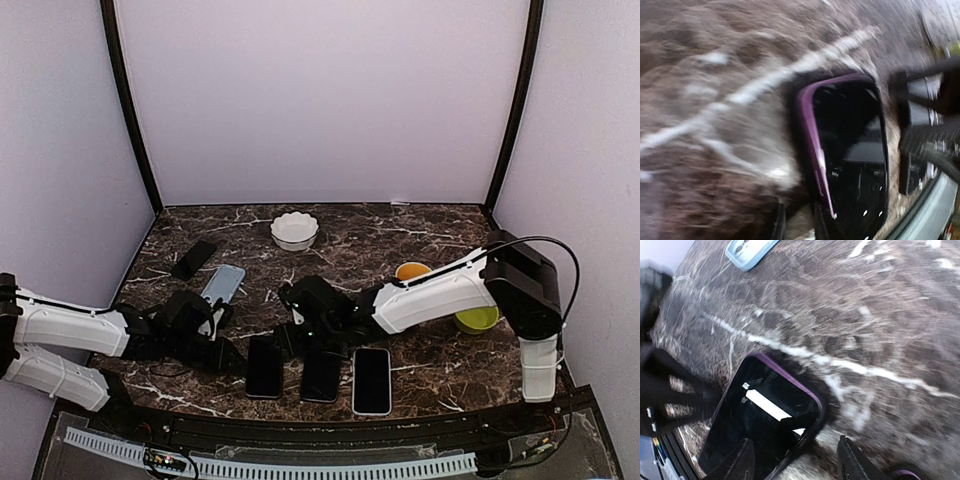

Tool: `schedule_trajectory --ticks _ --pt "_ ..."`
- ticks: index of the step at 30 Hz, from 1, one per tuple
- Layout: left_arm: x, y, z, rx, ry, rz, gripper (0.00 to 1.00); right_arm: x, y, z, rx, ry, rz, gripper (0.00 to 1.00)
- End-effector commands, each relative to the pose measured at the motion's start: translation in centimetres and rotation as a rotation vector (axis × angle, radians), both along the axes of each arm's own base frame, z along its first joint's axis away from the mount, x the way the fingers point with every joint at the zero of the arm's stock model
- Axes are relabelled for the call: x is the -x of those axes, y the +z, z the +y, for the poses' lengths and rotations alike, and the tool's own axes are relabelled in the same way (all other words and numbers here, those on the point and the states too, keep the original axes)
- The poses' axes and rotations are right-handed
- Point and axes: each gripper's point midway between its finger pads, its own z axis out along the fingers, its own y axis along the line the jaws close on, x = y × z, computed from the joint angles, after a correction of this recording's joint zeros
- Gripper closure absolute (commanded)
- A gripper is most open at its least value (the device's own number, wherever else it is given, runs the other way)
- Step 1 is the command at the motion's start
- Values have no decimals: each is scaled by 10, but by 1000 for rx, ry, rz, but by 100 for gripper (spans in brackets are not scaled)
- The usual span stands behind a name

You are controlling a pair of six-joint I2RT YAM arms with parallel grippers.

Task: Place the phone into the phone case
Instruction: Adjust the phone with the phone case at the center of the board.

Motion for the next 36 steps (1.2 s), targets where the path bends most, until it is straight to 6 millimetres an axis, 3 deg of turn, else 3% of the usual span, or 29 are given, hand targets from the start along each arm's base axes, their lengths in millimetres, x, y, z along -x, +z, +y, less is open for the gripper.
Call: schedule_trajectory --ticks 1,2,4,8,12,15,17,21,31,36 --pt "36 15 -49 114 -240 63 77 -20 40 -27 13 -95 -117 37" --pt "38 25 -61 137 -283 47 75 -20 44 -33 23 -108 -126 34" --pt "37 32 -67 138 -294 30 75 -19 49 -43 39 -132 -140 31" --pt "16 43 -39 36 -173 -71 75 -8 48 -48 105 -136 -163 26" --pt "-9 54 3 -53 6 -148 65 6 38 -31 150 -86 -145 20" --pt "-26 61 23 -78 89 -208 45 11 31 -17 178 -70 -134 14" --pt "-33 63 29 -97 106 -227 37 13 27 -7 199 -65 -136 9" --pt "-43 64 26 -121 93 -235 34 13 9 1 286 -77 -136 2" --pt "-41 55 24 -118 57 -247 34 21 -32 3 437 -63 -108 1" --pt "-39 52 26 -115 48 -253 34 23 -34 6 422 -51 -107 14"
